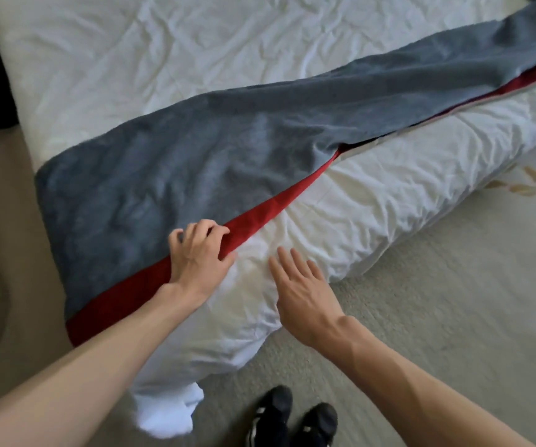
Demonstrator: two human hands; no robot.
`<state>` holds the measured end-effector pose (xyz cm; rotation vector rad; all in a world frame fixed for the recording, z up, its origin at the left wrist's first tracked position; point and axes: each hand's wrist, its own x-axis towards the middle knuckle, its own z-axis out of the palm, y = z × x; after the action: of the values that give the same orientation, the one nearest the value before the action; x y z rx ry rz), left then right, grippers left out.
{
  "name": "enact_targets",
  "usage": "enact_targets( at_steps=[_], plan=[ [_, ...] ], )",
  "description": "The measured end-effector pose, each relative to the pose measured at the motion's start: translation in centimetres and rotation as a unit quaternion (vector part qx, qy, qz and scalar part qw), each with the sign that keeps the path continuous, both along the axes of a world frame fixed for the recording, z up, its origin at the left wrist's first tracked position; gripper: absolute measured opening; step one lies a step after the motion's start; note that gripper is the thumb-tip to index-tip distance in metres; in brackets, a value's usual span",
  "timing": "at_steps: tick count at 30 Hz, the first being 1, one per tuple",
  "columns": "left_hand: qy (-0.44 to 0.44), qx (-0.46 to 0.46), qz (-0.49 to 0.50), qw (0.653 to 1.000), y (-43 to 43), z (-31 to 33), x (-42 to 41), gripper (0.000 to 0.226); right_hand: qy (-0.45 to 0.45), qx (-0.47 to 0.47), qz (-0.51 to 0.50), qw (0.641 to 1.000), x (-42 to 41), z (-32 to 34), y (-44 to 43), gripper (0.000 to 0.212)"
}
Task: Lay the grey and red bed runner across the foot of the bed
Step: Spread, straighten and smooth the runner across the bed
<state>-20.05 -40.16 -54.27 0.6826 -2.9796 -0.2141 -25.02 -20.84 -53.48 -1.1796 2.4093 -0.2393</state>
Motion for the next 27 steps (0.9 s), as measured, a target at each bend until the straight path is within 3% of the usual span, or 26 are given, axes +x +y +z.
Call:
enact_targets(
  at_steps=[4, 11, 18, 23, 27],
  plan=[
    [0.045, 0.053, 0.043, 0.997, -1.8, 0.5, -1.3, 0.007, 0.027, -0.013, 0.037, 0.999, -2.0, -0.5, -1.8, 0.073],
    [0.083, 0.278, 0.178, 0.94, -4.7, 0.9, -2.2, 0.007, 0.107, -0.013, 0.116, 0.987, -5.9, -1.0, -7.0, 0.068],
    [0.088, 0.265, 0.23, 0.932, -5.7, 0.3, -3.0, 0.015, 0.185, -0.066, 0.156, 0.968, -8.7, -1.8, -10.2, 0.061],
    [0.082, 0.248, 0.269, 0.927, -5.5, 0.4, -3.5, 0.015, 0.245, -0.141, 0.154, 0.947, -10.3, -2.4, -11.6, 0.022],
    [0.098, 0.23, 0.294, 0.923, -3.9, 1.1, -3.2, 0.008, 0.243, -0.191, 0.183, 0.933, -10.8, -2.4, -10.6, 0.024]
  ],
)
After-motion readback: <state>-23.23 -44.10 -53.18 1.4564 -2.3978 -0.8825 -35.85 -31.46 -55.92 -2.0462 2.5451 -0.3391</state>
